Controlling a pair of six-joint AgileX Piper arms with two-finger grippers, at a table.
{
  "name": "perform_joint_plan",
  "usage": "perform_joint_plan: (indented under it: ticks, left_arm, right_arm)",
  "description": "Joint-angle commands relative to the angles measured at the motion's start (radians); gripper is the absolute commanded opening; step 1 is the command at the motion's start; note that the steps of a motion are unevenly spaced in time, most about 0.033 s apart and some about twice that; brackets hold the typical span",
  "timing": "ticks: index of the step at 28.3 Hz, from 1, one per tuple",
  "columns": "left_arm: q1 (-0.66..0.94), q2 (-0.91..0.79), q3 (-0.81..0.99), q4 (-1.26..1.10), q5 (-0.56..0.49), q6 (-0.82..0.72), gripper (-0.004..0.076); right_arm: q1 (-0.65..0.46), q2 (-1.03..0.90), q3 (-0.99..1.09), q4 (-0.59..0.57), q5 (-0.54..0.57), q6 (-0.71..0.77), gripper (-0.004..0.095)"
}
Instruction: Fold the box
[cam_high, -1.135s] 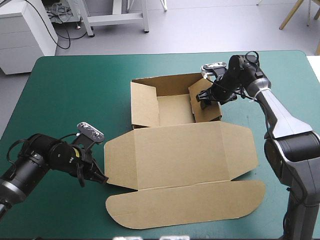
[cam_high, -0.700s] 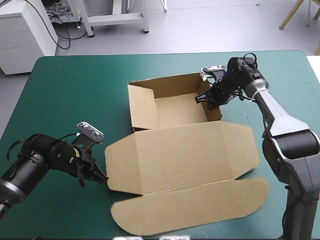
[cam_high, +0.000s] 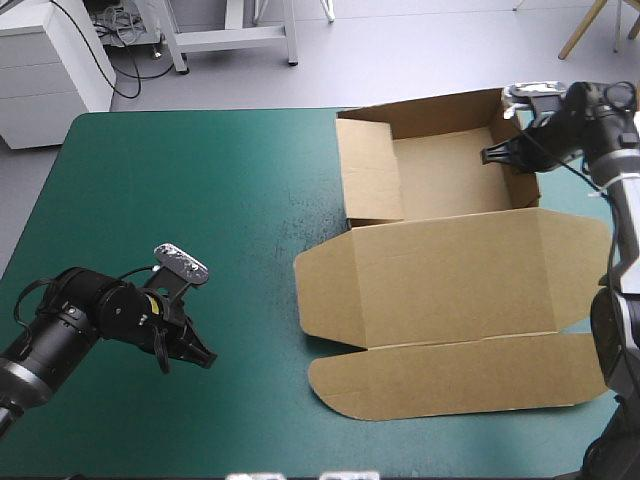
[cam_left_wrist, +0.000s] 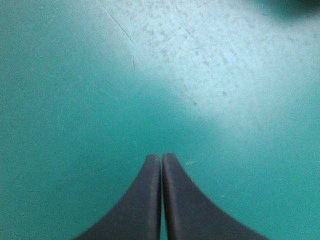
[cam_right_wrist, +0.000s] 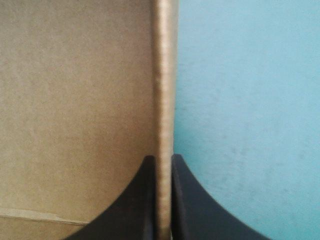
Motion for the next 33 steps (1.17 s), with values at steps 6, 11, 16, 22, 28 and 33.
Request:
perform_joint_plan:
  ticks: [6, 11, 16, 22, 28, 33]
  left_arm:
    - [-0.002, -0.023, -0.023, -0.003, -0.03, -0.011, -0.001]
    - [-0.002, -0.023, -0.023, -0.003, -0.035, -0.011, -0.001]
    - [-0.002, -0.023, -0.023, -0.003, -0.035, -0.011, -0.001]
    - [-0.002, -0.023, -0.023, -0.003, -0.036, -0.011, -0.001]
    - [-0.002, -0.023, -0.023, 0.019, -0.034, -0.011, -0.001]
    - [-0.002, -0.023, -0.023, 0.021, -0.036, -0.011, -0.001]
  right_arm:
    - [-0.278, -0.069, -0.02, 0.01, 0.032, 0.028, -0.0019]
    - [-0.355, -0.069, -0.02, -0.01, 0.041, 0.049, -0.0019]
    - [-0.39, -0.069, -0.02, -0.067, 0.045, 0.082, -0.0005]
    - [-0.392, -0.069, -0.02, 0.007, 0.023, 0.044, 0.025]
    - [-0.392, -0.078, -0.02, 0.048, 0.033, 0.016, 0.0764]
    - [-0.392, -0.112, -0.024, 0.046, 0.046, 0.015, 0.0874]
